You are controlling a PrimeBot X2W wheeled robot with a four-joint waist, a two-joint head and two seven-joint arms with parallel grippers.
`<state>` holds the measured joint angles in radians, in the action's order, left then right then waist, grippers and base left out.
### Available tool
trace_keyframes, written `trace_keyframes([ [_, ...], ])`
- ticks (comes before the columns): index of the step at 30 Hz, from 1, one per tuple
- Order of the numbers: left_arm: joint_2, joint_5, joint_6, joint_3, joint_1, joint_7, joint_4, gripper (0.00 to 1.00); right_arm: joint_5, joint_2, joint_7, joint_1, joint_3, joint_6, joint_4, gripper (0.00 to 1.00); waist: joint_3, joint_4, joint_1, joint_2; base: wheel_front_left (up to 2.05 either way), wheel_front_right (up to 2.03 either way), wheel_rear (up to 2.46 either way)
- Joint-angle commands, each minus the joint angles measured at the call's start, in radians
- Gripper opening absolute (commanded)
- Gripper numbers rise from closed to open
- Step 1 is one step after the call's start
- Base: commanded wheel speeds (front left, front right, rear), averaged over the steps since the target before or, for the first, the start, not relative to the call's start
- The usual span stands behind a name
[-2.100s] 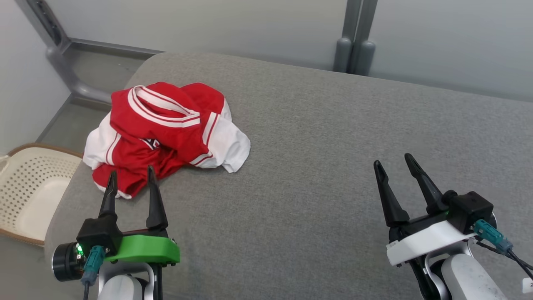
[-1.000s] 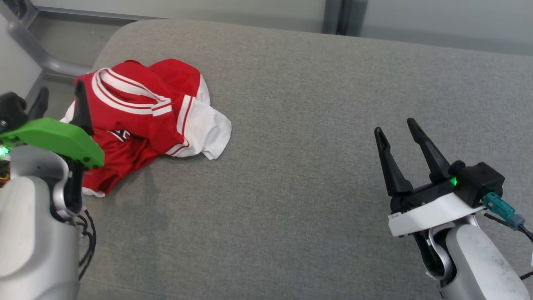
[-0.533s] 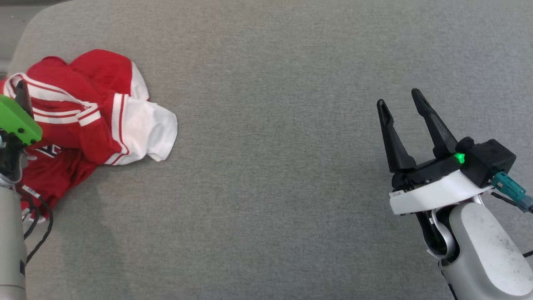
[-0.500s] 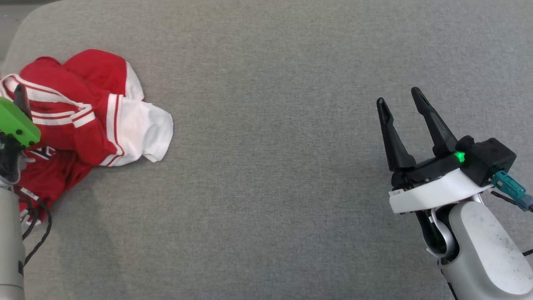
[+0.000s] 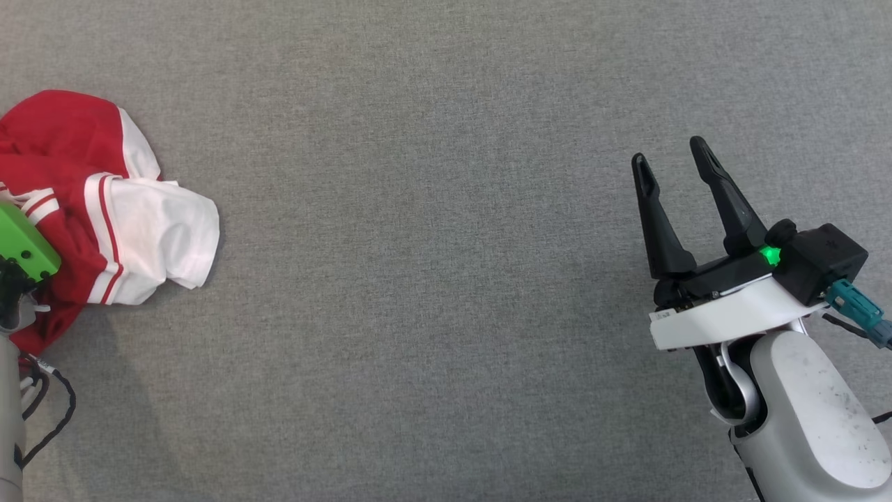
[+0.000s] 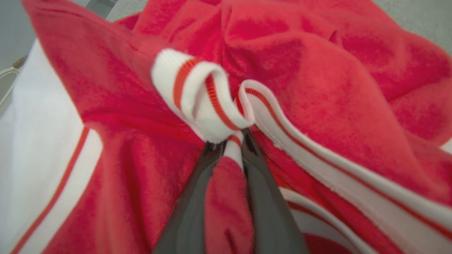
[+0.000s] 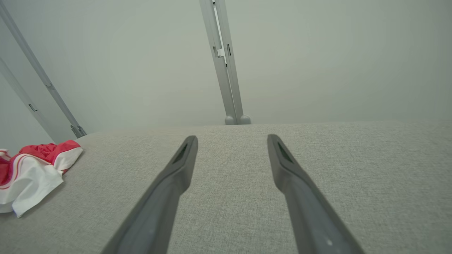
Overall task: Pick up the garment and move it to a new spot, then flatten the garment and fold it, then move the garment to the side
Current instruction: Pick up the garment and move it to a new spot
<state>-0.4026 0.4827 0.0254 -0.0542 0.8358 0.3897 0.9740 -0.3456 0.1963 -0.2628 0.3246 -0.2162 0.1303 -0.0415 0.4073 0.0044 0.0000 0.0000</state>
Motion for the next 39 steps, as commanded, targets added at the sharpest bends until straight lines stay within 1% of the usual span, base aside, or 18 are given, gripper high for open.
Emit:
trace_keyframes([
  [1,-0.002,-0.002,0.007,0.005,0.010,-0.015,0.008,0.00,0.001,-0.003,-0.003,0.004,0.000,0.001,-0.001,1.00,-0.010,0.007,0.0000,0.0000,0.00,0.00,0.00],
  [6,-0.002,-0.019,0.019,0.022,0.020,-0.071,0.011,0.00,0.005,-0.007,-0.003,-0.008,-0.007,0.001,-0.010,1.00,-0.044,0.025,0.0000,0.0000,0.00,0.00,0.00],
  [10,-0.018,-0.032,0.046,0.044,0.031,-0.113,0.000,0.00,0.004,-0.011,-0.003,-0.020,-0.009,0.001,-0.020,1.00,-0.080,0.038,0.0000,0.0000,0.00,0.00,0.00],
  [13,-0.013,-0.038,0.062,0.065,0.042,-0.133,-0.022,0.00,0.004,-0.015,-0.003,-0.033,-0.011,0.001,-0.029,1.00,-0.114,0.047,0.0000,0.0000,0.00,0.00,0.00],
  [18,-0.006,-0.047,0.088,0.109,0.070,-0.150,-0.093,0.00,0.005,-0.023,-0.003,-0.051,-0.015,0.001,-0.044,1.00,-0.176,0.058,0.0000,0.0000,0.00,0.00,0.00],
  [23,0.014,-0.037,0.098,0.155,0.078,-0.134,-0.201,0.00,0.002,-0.033,-0.003,-0.068,-0.020,0.001,-0.056,1.00,-0.228,0.048,0.0000,0.0000,0.00,0.00,0.00],
  [27,0.033,-0.009,0.104,0.188,0.057,-0.103,-0.319,0.00,0.005,-0.043,-0.003,-0.083,-0.021,0.001,-0.061,1.00,-0.262,0.019,0.0000,0.0000,0.00,0.00,0.00],
  [33,0.068,0.046,0.107,0.234,0.024,-0.017,-0.545,0.00,0.005,-0.055,-0.003,-0.098,-0.016,0.001,-0.066,1.00,-0.290,-0.057,0.0000,0.0000,0.00,0.00,0.00],
  [39,0.150,0.099,0.095,0.280,-0.009,0.048,-0.757,0.00,0.006,-0.056,-0.003,-0.108,-0.003,0.001,-0.068,1.00,-0.301,-0.147,0.0000,0.0000,0.00,0.00,0.00],
])
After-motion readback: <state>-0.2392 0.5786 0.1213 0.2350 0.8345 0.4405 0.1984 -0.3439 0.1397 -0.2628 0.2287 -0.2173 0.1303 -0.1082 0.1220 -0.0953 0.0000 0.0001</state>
